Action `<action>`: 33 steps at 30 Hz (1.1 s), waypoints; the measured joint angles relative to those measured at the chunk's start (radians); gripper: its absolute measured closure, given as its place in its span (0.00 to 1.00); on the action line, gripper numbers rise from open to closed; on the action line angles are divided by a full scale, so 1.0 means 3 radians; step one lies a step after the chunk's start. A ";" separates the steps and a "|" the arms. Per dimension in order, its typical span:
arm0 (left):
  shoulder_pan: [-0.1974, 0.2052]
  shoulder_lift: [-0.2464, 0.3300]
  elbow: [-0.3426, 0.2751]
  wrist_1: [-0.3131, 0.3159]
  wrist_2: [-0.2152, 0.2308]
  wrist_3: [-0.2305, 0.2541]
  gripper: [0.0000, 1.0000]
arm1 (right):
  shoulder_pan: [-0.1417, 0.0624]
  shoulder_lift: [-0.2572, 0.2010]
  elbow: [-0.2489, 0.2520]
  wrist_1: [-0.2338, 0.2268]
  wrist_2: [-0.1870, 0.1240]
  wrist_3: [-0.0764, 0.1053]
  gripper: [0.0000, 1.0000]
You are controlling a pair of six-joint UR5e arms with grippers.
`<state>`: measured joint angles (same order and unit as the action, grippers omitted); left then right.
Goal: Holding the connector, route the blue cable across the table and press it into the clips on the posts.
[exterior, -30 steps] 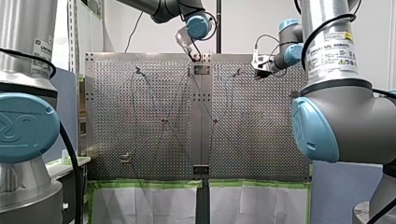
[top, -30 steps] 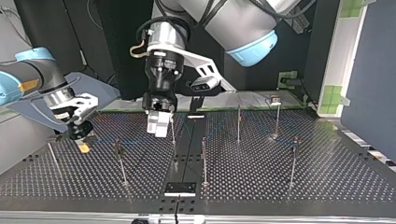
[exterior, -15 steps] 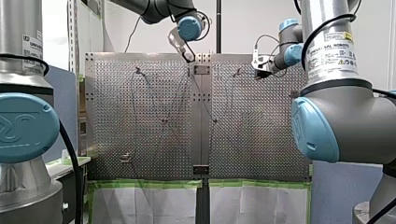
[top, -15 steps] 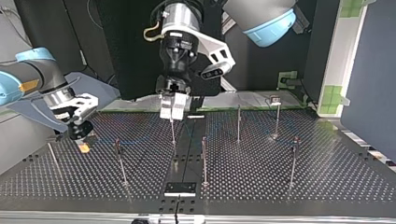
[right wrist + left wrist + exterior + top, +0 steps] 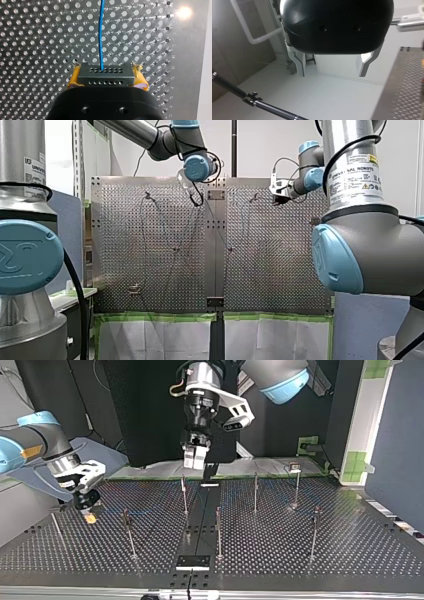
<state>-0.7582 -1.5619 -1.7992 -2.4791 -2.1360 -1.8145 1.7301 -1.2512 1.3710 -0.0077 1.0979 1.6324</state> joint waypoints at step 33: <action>0.0007 0.0000 -0.1049 -0.0044 0.0000 -0.0052 0.00 | -0.0007 0.0015 -0.0001 0.0000 -0.0003 0.0000 1.00</action>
<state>-0.7561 -1.5618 -2.1139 -2.4922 -2.1360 -1.8300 1.7280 -1.2469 1.3708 -0.0078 1.0970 1.6324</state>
